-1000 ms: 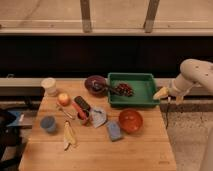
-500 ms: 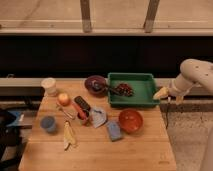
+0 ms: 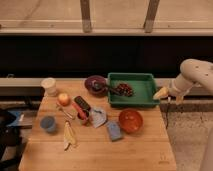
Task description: Wipe tray with eraser
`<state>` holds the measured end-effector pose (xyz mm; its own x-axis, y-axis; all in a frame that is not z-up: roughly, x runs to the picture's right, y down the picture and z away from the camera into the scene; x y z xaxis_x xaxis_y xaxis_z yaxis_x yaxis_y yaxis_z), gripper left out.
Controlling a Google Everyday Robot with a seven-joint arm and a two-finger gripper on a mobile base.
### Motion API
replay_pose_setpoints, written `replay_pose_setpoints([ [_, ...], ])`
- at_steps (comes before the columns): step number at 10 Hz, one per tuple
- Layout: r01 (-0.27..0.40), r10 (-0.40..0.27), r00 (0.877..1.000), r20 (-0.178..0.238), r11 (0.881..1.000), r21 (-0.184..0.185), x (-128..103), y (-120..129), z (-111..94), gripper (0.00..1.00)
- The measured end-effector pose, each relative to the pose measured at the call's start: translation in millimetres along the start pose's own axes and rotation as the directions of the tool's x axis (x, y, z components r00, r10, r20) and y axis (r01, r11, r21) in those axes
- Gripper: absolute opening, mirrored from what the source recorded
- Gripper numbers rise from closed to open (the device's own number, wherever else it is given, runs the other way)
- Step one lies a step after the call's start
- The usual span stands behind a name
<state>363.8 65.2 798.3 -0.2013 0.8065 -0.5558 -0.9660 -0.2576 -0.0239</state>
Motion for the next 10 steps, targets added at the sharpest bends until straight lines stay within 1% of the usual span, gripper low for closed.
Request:
replay_pose_setpoints([
  [3,0.005,-0.005,1.000,0.002,1.000,0.000,-1.8,0.3,-0.6,0.78],
  [4,0.027,-0.027,1.000,-0.002,1.000,-0.003,-7.0,1.9,-0.7,0.78],
  [6,0.087,-0.087,0.996,-0.006,0.996,-0.022,-22.0,21.6,0.8,0.78],
  [8,0.174,-0.174,0.985,-0.003,0.984,-0.040,-38.4,61.9,2.2,0.78],
  [9,0.222,-0.222,0.975,-0.003,0.974,-0.049,-44.6,85.2,3.9,0.78],
  [10,0.283,-0.283,0.959,0.003,0.957,-0.059,-50.4,112.7,2.2,0.78],
])
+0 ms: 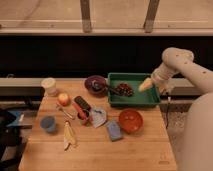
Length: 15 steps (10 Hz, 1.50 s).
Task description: Wipe tray with eraser
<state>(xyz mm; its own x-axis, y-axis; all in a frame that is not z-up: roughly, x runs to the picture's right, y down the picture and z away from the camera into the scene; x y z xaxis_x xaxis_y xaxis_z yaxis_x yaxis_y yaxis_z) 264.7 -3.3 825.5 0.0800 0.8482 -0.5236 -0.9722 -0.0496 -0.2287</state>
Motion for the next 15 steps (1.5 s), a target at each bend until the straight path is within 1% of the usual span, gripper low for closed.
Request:
replay_pose_setpoints([
  [1,0.083,-0.083,0.997,0.001,0.997,-0.005,-10.0,27.7,-0.9,0.78],
  [2,0.151,-0.151,0.988,0.003,0.988,-0.011,-16.0,50.3,-0.8,0.78],
  [3,0.228,-0.227,0.974,0.007,0.974,-0.019,-21.7,77.8,-0.1,0.78],
  [4,0.321,-0.321,0.947,0.019,0.946,-0.034,-25.4,112.9,0.2,0.78],
  [5,0.399,-0.398,0.917,0.030,0.916,-0.042,-24.3,141.0,-0.6,0.78],
  [6,0.466,-0.465,0.885,0.039,0.883,-0.049,-19.7,166.9,0.0,0.78],
  [7,0.519,-0.517,0.855,0.049,0.853,-0.056,-15.4,189.6,0.5,0.78],
  [8,0.533,-0.531,0.846,0.049,0.845,-0.052,-13.8,192.3,0.5,0.78],
  [12,0.532,-0.531,0.846,0.046,0.845,-0.052,-12.8,192.0,1.7,0.78],
  [13,0.531,-0.529,0.847,0.053,0.846,-0.049,-11.8,192.9,3.3,0.78],
  [14,0.539,-0.536,0.842,0.061,0.841,-0.044,-14.5,200.1,5.7,0.78],
  [15,0.555,-0.552,0.831,0.069,0.831,-0.040,-19.7,213.3,8.6,0.78],
])
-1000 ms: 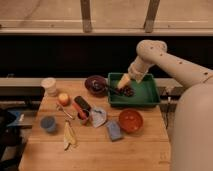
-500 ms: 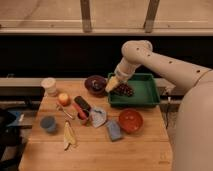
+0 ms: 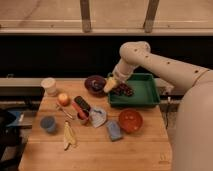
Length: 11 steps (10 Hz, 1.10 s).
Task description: Wipe tray with eraser
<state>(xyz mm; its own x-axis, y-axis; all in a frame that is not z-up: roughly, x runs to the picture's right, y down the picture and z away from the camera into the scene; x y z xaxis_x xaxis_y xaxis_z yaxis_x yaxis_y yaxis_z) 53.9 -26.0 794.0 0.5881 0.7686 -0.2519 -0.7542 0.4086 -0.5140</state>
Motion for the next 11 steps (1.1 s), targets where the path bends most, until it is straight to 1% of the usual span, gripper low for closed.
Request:
replay_pose_setpoints([
  [1,0.017,-0.017,1.000,0.003,1.000,-0.001,-11.4,7.9,5.2,0.78],
  [3,0.071,-0.071,0.997,0.012,0.997,-0.002,-45.5,30.6,19.3,0.78],
  [4,0.108,-0.108,0.994,0.019,0.994,0.001,-62.8,45.8,28.2,0.78],
  [5,0.138,-0.138,0.990,0.029,0.990,0.016,-73.6,56.0,36.8,0.78],
  [6,0.169,-0.170,0.985,0.039,0.985,0.030,-78.9,63.5,45.4,0.78],
  [8,0.206,-0.206,0.977,0.045,0.978,0.013,-75.1,76.8,56.2,0.78],
  [11,0.208,-0.208,0.977,0.046,0.978,0.012,-74.3,77.4,56.7,0.78],
])
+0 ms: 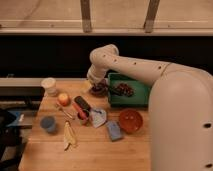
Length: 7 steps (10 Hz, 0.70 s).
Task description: Wipe tray with eraser
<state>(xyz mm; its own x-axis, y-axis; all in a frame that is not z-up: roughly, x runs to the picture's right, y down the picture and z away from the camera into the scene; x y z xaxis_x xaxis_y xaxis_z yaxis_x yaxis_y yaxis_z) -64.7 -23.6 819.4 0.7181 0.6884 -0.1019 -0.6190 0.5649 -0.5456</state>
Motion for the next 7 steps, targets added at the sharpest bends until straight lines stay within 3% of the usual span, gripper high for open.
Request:
replay_pose_setpoints([
  [3,0.000,0.000,1.000,-0.005,1.000,-0.023,0.5,4.5,7.0,0.78],
  [7,-0.032,0.030,0.999,-0.019,0.995,-0.098,-1.4,36.8,54.1,0.78],
])
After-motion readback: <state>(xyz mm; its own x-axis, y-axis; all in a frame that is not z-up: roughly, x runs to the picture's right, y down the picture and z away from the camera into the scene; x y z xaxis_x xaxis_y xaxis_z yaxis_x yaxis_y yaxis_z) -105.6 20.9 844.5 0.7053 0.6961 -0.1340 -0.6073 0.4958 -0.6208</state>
